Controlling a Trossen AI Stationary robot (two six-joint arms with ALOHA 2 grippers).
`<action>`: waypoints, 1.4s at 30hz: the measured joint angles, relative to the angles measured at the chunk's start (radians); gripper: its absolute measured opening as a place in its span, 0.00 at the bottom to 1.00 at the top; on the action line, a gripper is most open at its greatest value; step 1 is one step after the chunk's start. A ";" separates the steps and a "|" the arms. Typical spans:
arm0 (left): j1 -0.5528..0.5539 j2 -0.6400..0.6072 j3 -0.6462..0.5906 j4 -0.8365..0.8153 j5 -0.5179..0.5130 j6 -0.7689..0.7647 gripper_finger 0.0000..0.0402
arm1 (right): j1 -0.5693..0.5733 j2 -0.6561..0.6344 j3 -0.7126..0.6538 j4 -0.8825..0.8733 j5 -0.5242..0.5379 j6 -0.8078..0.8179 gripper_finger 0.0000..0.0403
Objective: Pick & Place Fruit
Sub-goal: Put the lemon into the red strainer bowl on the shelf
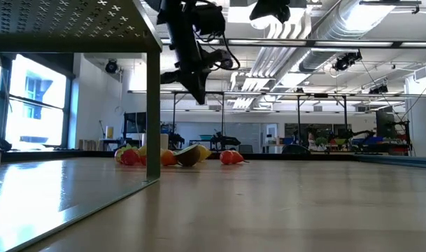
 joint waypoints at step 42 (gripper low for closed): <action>-0.057 0.003 -0.054 0.137 0.019 -0.024 0.00 | 0.000 0.000 0.000 -0.006 0.000 -0.026 0.01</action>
